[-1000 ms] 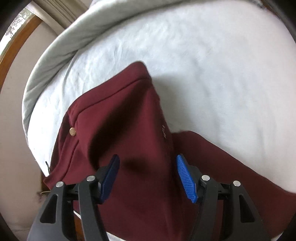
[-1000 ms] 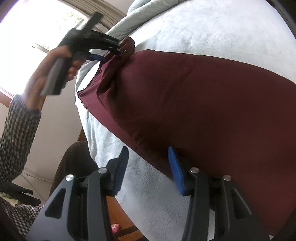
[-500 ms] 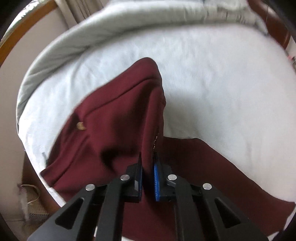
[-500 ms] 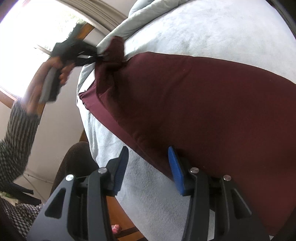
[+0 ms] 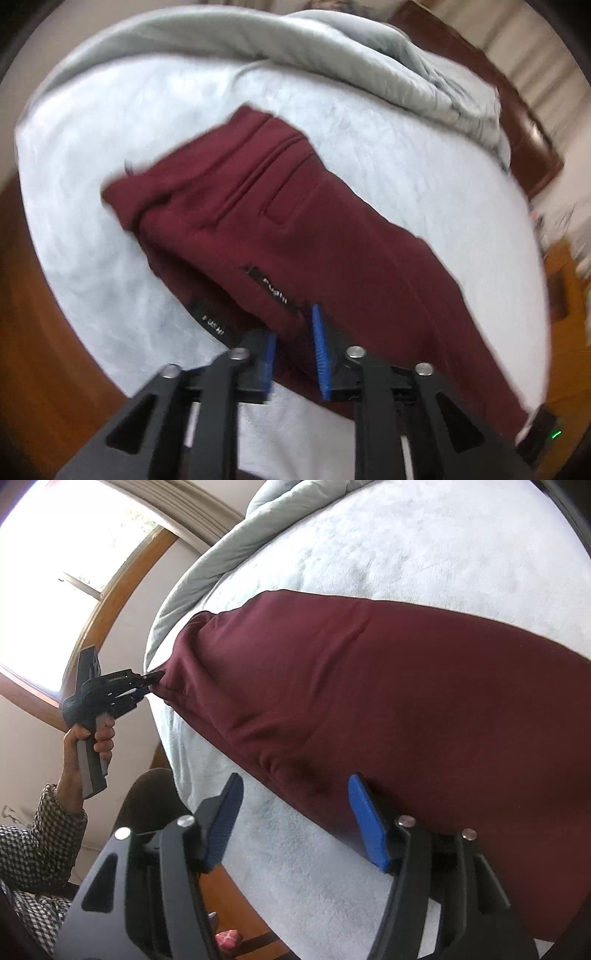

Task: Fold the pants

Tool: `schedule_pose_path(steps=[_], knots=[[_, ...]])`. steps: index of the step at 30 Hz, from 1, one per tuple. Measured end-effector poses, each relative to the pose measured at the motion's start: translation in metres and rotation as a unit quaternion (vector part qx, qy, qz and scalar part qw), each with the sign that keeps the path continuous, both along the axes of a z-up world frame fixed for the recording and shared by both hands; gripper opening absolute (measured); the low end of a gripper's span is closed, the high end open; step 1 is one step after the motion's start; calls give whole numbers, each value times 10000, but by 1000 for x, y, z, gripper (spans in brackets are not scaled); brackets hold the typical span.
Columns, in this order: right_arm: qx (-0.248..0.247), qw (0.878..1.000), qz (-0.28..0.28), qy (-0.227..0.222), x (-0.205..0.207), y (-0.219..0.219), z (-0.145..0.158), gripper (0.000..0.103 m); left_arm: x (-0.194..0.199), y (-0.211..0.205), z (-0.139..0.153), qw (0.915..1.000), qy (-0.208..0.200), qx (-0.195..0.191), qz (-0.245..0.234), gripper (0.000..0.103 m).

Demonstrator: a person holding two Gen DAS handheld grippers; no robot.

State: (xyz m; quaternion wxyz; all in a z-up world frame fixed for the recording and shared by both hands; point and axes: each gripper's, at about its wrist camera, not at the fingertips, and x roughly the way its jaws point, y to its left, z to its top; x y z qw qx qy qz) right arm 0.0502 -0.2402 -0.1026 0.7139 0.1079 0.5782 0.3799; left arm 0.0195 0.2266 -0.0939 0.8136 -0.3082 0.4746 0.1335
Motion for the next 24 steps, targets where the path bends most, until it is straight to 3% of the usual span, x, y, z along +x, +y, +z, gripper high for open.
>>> schedule_pose_path(steps=[1,3,4,7,8,14,19,24], knots=[[-50,10000,-22,-18,0,-1,1,63,0,4,-1,9999,-25,-82,76,42],[-101,9999,-116,-47,0,-1,6,65,-1,9,-4,9994,-165,-263,162,47],[-51,9998,-166,-53,0,-1,8,65,-1,11,-7,9992,-185,-306,174,44],[164,9996,-241,-42,-2,1,12,65,-1,19,-13,9986,-163,-415,284,16],[169,9996,-220,-30,-3,5,12,65,-1,22,-15,9984,-157,-438,306,13],[47,9998,-182,108,-9,22,9,65,-16,25,-6,9990,-205,-329,230,11],[40,9999,-164,20,-12,22,19,65,-23,25,8,9993,-354,21,-70,11],[71,9993,-367,58,-5,26,20,68,-5,27,-27,9992,156,294,-201,13]])
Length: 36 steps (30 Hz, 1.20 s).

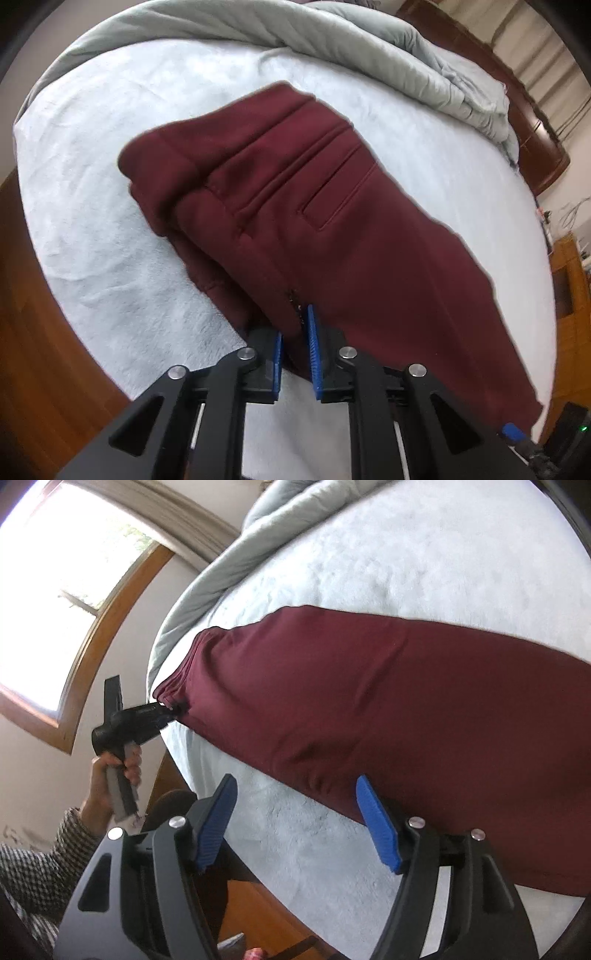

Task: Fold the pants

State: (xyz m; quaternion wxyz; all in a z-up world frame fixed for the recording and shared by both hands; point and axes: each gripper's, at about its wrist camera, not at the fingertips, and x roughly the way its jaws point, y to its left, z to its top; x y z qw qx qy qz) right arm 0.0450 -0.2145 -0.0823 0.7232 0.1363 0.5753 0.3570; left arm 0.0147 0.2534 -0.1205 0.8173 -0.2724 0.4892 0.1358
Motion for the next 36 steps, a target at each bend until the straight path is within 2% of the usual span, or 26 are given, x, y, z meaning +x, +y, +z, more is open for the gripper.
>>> schedule_pose_path(steps=[3,5,9,10,12,15,17,18,21,22,23,25,28,30,31,32,36], knots=[[-421,9989,168,76,-1,14,-12,67,-3,-12,20,9994,-121,309,-71,23],[-557,9980,295,-15,-5,19,-11,67,-9,-18,36,9985,-26,548,14,39],[-335,9988,267,-226,-7,18,12,67,-21,-52,76,9935,-379,1069,-18,40],[-253,9991,177,-298,-5,17,20,67,-20,-66,85,9928,-602,1028,-106,40],[-95,9991,-69,-400,3,15,31,67,-12,-94,94,9904,-949,807,-607,41],[-138,9983,-399,-398,16,12,31,67,19,-141,85,9829,-1116,657,-1310,42],[-265,9978,-532,-287,22,9,20,67,42,-161,64,9814,-919,402,-1638,42],[-371,9975,-546,-235,22,8,14,67,45,-165,56,9815,-800,407,-1692,42],[-1076,9931,-457,26,19,11,-19,65,57,-173,15,9813,-113,593,-1830,40],[-1104,9929,-438,58,18,10,-30,65,59,-173,0,9805,168,645,-1850,38],[-999,9938,-488,-46,16,9,-33,66,57,-171,-8,9792,166,668,-1907,39],[-887,9947,-518,-48,17,6,-31,66,58,-173,-5,9777,120,735,-1962,38],[-633,9952,-739,123,21,-11,-15,66,56,-184,13,9777,49,847,-1922,39],[-650,9933,-949,81,16,-31,-3,71,53,-197,26,9749,-131,890,-2039,49],[-674,9917,-1088,86,11,-42,3,72,51,-212,34,9704,-249,955,-2202,57],[-663,9894,-1287,149,5,-60,8,72,50,-224,38,9666,-314,982,-2347,59],[-638,9728,-2173,482,-23,-138,11,72,51,-276,34,9511,-423,833,-2943,59]])
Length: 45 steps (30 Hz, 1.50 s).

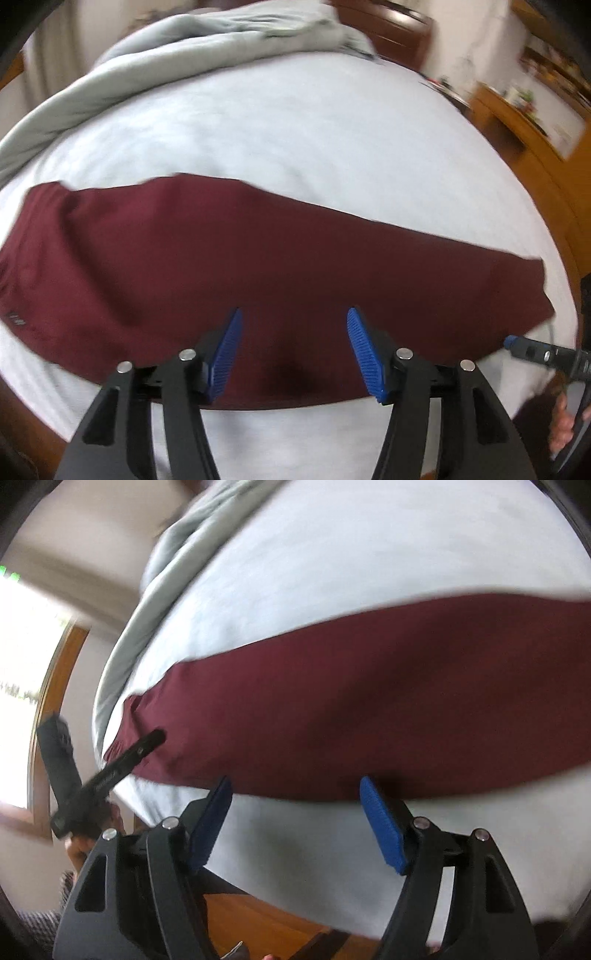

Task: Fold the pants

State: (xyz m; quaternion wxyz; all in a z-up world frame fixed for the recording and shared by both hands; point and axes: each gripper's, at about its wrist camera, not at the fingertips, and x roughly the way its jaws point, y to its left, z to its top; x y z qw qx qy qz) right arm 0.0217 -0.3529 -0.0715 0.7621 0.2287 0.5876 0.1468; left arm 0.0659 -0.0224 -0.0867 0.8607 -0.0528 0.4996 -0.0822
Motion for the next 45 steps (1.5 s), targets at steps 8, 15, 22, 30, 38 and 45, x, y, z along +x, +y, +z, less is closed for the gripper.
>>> schedule_pose_path(steps=[8,15,22,30,38,45], knots=[[485,9820,-1808,252,-35,-136,-21,79,9,-52,-34,9988,350,104,-326,59],[936,9701,-2240,-63,-10,-157,-42,79,4,-51,-40,9989,359,116,-274,63],[718,9705,-2269,-396,14,-173,-34,19,7,-56,-37,9990,362,140,-226,68],[663,9682,-1865,-1529,1,-182,41,15,1,-63,-9,9994,-216,-202,-189,69],[486,9717,-2306,-170,9,-195,-52,15,1,-78,-43,9974,48,426,-577,72],[-18,9756,-2195,-49,16,-178,-50,16,11,-64,-57,9979,233,181,-573,79]])
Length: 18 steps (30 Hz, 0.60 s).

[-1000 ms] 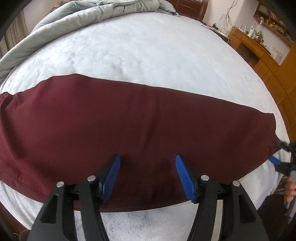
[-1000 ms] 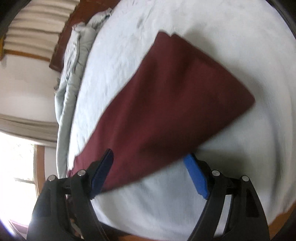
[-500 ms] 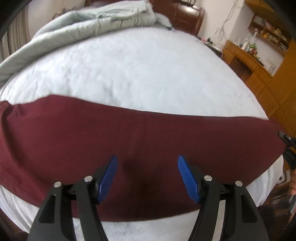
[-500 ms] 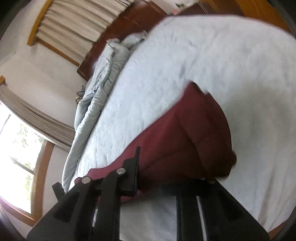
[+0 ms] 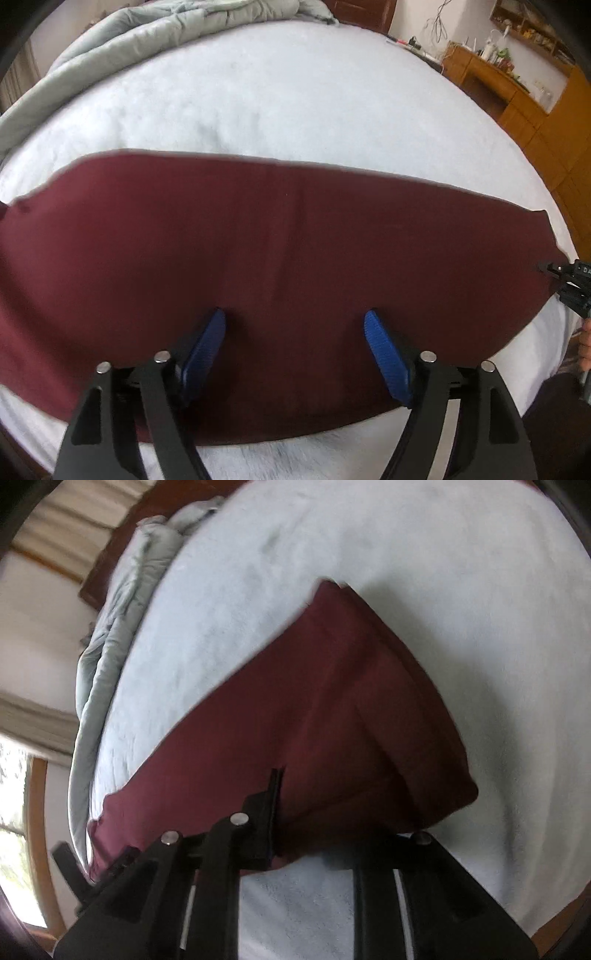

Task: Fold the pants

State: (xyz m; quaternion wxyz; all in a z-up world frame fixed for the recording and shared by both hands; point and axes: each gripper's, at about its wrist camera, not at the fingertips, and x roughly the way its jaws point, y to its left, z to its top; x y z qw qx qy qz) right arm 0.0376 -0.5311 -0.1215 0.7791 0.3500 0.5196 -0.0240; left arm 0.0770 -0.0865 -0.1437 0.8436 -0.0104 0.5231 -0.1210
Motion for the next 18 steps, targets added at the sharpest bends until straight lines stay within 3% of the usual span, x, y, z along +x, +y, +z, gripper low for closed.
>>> schedule_pose_path(steps=[3,6,12,18], knots=[[-118,9998,-6,-145,0,3,19,16,-1,7,14,9996,-38,-283,48,79],[-475,9981,117,-385,-6,20,46,16,-2,34,25,9967,-32,-662,463,79],[-1236,9847,662,-1032,10,80,107,17,-10,76,31,9954,-293,-217,888,79],[-1239,9665,1558,-1619,31,167,142,17,-9,114,38,9916,-169,-388,1219,82]])
